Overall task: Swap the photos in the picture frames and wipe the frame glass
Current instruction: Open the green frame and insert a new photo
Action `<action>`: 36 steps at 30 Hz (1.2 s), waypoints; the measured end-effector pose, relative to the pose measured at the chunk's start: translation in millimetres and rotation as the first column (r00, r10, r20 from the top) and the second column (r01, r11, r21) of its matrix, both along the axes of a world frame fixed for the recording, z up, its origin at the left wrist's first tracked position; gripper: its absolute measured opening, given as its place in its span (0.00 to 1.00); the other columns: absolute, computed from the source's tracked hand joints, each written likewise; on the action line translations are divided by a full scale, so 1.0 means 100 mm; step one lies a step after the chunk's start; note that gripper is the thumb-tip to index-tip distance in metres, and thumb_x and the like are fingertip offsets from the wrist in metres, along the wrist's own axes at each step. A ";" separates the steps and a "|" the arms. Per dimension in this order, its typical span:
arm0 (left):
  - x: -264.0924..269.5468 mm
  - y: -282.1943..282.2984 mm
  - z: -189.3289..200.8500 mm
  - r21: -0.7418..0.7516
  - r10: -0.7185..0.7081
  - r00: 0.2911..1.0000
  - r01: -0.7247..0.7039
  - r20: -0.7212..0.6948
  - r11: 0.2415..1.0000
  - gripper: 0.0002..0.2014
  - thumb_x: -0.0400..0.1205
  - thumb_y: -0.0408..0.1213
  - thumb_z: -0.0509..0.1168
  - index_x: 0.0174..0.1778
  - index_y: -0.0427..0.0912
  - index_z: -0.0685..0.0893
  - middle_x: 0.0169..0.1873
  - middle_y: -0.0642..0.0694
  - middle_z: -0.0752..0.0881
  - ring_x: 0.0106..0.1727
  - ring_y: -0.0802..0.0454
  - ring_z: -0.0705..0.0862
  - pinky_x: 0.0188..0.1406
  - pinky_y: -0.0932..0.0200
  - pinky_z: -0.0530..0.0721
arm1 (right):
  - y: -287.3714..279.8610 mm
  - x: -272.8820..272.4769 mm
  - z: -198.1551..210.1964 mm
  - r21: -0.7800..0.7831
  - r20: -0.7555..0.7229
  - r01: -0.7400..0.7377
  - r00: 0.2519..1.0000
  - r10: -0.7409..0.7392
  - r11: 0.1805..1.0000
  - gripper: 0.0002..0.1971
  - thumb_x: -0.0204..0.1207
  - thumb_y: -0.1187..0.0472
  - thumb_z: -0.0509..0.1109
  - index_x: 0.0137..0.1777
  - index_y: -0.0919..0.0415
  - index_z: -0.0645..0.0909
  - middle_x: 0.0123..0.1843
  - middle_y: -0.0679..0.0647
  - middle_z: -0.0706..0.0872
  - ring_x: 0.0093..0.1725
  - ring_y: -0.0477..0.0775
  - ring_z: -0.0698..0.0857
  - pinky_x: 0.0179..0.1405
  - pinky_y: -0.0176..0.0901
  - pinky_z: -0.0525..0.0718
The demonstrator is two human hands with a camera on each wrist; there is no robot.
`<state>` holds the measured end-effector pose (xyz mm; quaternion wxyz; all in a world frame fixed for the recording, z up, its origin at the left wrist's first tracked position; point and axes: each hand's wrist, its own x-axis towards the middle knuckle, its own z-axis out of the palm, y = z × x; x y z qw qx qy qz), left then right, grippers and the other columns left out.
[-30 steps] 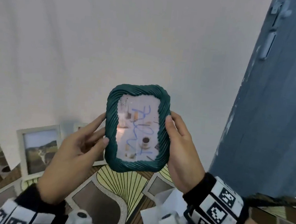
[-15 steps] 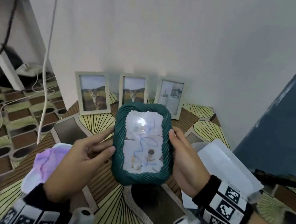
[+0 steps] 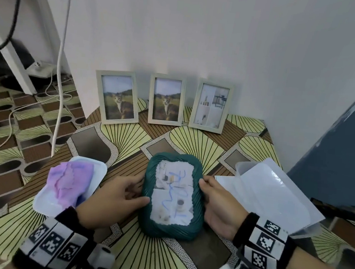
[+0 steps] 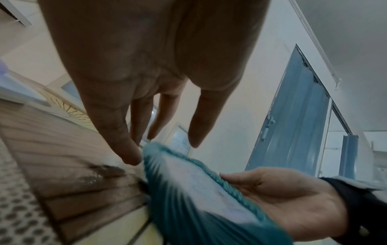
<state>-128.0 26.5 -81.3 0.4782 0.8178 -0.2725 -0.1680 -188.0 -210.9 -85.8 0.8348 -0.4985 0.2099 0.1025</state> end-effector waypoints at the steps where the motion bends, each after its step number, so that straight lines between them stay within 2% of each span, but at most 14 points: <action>1: 0.00 0.01 0.01 -0.008 0.001 1.000 -0.001 0.014 1.000 0.24 0.79 0.32 0.71 0.63 0.67 0.80 0.56 0.63 0.89 0.61 0.62 0.86 0.60 0.67 0.83 | 0.00 0.00 -0.01 -0.017 -0.013 0.005 1.000 -0.005 1.000 0.11 0.90 0.59 0.56 0.62 0.64 0.76 0.57 0.60 0.91 0.48 0.56 0.92 0.45 0.52 0.89; 3: 0.00 0.02 0.03 0.003 -0.034 0.999 0.034 0.030 0.999 0.29 0.80 0.30 0.70 0.56 0.80 0.81 0.54 0.74 0.86 0.60 0.71 0.84 0.55 0.78 0.79 | -0.02 0.00 -0.01 -0.049 -0.048 0.008 0.999 -0.010 0.999 0.10 0.90 0.60 0.57 0.59 0.63 0.78 0.57 0.61 0.89 0.49 0.58 0.89 0.47 0.54 0.88; 5: 0.00 0.01 0.04 0.033 -0.091 0.996 0.090 0.007 0.995 0.30 0.81 0.33 0.69 0.59 0.83 0.77 0.57 0.72 0.86 0.61 0.70 0.83 0.56 0.77 0.78 | -0.04 -0.02 -0.01 -0.058 -0.072 -0.005 0.997 0.001 0.998 0.09 0.89 0.64 0.58 0.60 0.63 0.80 0.60 0.62 0.89 0.53 0.61 0.87 0.52 0.55 0.88; 9: 0.02 0.02 0.02 0.100 -0.141 0.990 0.143 -0.023 0.985 0.24 0.78 0.47 0.67 0.66 0.79 0.74 0.60 0.64 0.87 0.63 0.62 0.84 0.62 0.64 0.83 | -0.03 -0.05 0.00 -0.181 -0.003 -0.069 0.998 0.070 0.981 0.15 0.85 0.72 0.58 0.65 0.63 0.82 0.58 0.58 0.92 0.54 0.56 0.92 0.44 0.45 0.90; 12: 0.01 0.04 -0.01 0.138 -0.131 0.991 0.134 -0.025 0.981 0.22 0.76 0.54 0.66 0.67 0.75 0.76 0.59 0.58 0.87 0.62 0.54 0.85 0.66 0.49 0.83 | -0.01 -0.04 0.02 -0.334 0.029 -0.070 0.996 0.084 0.940 0.16 0.85 0.72 0.59 0.67 0.62 0.81 0.60 0.56 0.91 0.57 0.56 0.90 0.55 0.50 0.90; 15: 0.01 0.05 -0.03 0.149 -0.133 0.991 0.134 -0.020 0.980 0.18 0.75 0.56 0.66 0.62 0.68 0.80 0.59 0.54 0.88 0.62 0.49 0.85 0.66 0.44 0.82 | -0.01 -0.05 0.03 -0.303 0.020 -0.040 0.999 0.048 0.952 0.14 0.84 0.73 0.60 0.64 0.61 0.81 0.59 0.59 0.90 0.51 0.54 0.92 0.40 0.43 0.90; 17: -0.01 0.01 -0.02 0.109 -0.141 0.989 0.145 -0.041 0.983 0.14 0.79 0.51 0.66 0.60 0.68 0.82 0.59 0.57 0.87 0.63 0.55 0.85 0.66 0.54 0.82 | 0.00 -0.06 0.04 -0.219 0.016 -0.002 1.000 0.006 0.976 0.13 0.85 0.70 0.60 0.65 0.61 0.80 0.60 0.61 0.88 0.49 0.55 0.90 0.35 0.43 0.88; 20: -0.06 -0.07 0.00 -0.034 -0.163 0.975 0.160 -0.149 0.987 0.16 0.86 0.37 0.63 0.69 0.54 0.81 0.65 0.60 0.85 0.68 0.61 0.81 0.63 0.70 0.79 | 0.00 -0.10 0.07 -0.135 0.073 0.023 0.997 -0.013 0.991 0.12 0.88 0.60 0.59 0.67 0.54 0.79 0.61 0.59 0.89 0.52 0.56 0.87 0.45 0.52 0.88; 24: -0.12 -0.25 0.05 -0.134 -0.151 0.937 0.114 -0.316 0.984 0.16 0.87 0.48 0.58 0.66 0.50 0.85 0.63 0.55 0.87 0.67 0.59 0.82 0.67 0.58 0.79 | 0.01 -0.13 0.19 -0.241 0.204 0.027 0.979 0.024 0.970 0.11 0.87 0.51 0.61 0.65 0.42 0.80 0.54 0.53 0.91 0.44 0.50 0.88 0.37 0.45 0.85; 27: -0.15 -0.41 0.11 -0.184 -0.106 0.875 0.020 -0.472 0.983 0.16 0.81 0.66 0.57 0.56 0.69 0.86 0.58 0.61 0.88 0.63 0.64 0.84 0.63 0.61 0.77 | -0.02 -0.15 0.28 -0.392 0.279 0.008 0.954 0.111 0.920 0.14 0.85 0.46 0.62 0.68 0.37 0.78 0.57 0.48 0.91 0.48 0.46 0.90 0.42 0.43 0.87; 29: -0.16 -0.49 0.14 -0.201 -0.090 0.832 -0.026 -0.548 0.979 0.15 0.73 0.72 0.60 0.52 0.75 0.79 0.52 0.67 0.88 0.61 0.70 0.83 0.61 0.66 0.77 | -0.04 -0.16 0.31 -0.500 0.298 -0.026 0.933 0.200 0.865 0.18 0.83 0.41 0.62 0.73 0.32 0.73 0.60 0.45 0.89 0.54 0.44 0.89 0.54 0.50 0.89; 31: -0.15 -0.53 0.15 -0.220 -0.093 0.828 -0.037 -0.553 0.975 0.18 0.69 0.74 0.62 0.51 0.74 0.79 0.52 0.65 0.89 0.61 0.69 0.83 0.62 0.65 0.76 | -0.04 -0.19 0.32 -0.566 0.291 -0.079 0.912 0.288 0.821 0.20 0.81 0.37 0.61 0.73 0.23 0.68 0.68 0.35 0.83 0.66 0.37 0.83 0.67 0.51 0.83; 34: -0.12 -0.53 0.15 -0.265 -0.113 0.804 -0.056 -0.584 0.963 0.33 0.71 0.73 0.61 0.70 0.62 0.77 0.62 0.50 0.88 0.67 0.56 0.83 0.74 0.54 0.72 | 0.01 -0.23 0.32 -0.661 0.263 -0.172 0.858 0.440 0.731 0.20 0.84 0.37 0.57 0.72 0.14 0.59 0.70 0.11 0.68 0.71 0.14 0.63 0.70 0.21 0.67; 36: -0.13 -0.49 0.16 -0.294 -0.175 0.783 -0.010 -0.597 0.956 0.33 0.76 0.70 0.58 0.74 0.56 0.77 0.64 0.43 0.86 0.69 0.48 0.83 0.76 0.46 0.70 | 0.04 -0.25 0.24 -0.737 0.220 -0.203 0.830 0.513 0.645 0.25 0.85 0.40 0.57 0.79 0.21 0.55 0.77 0.20 0.66 0.76 0.19 0.60 0.76 0.25 0.61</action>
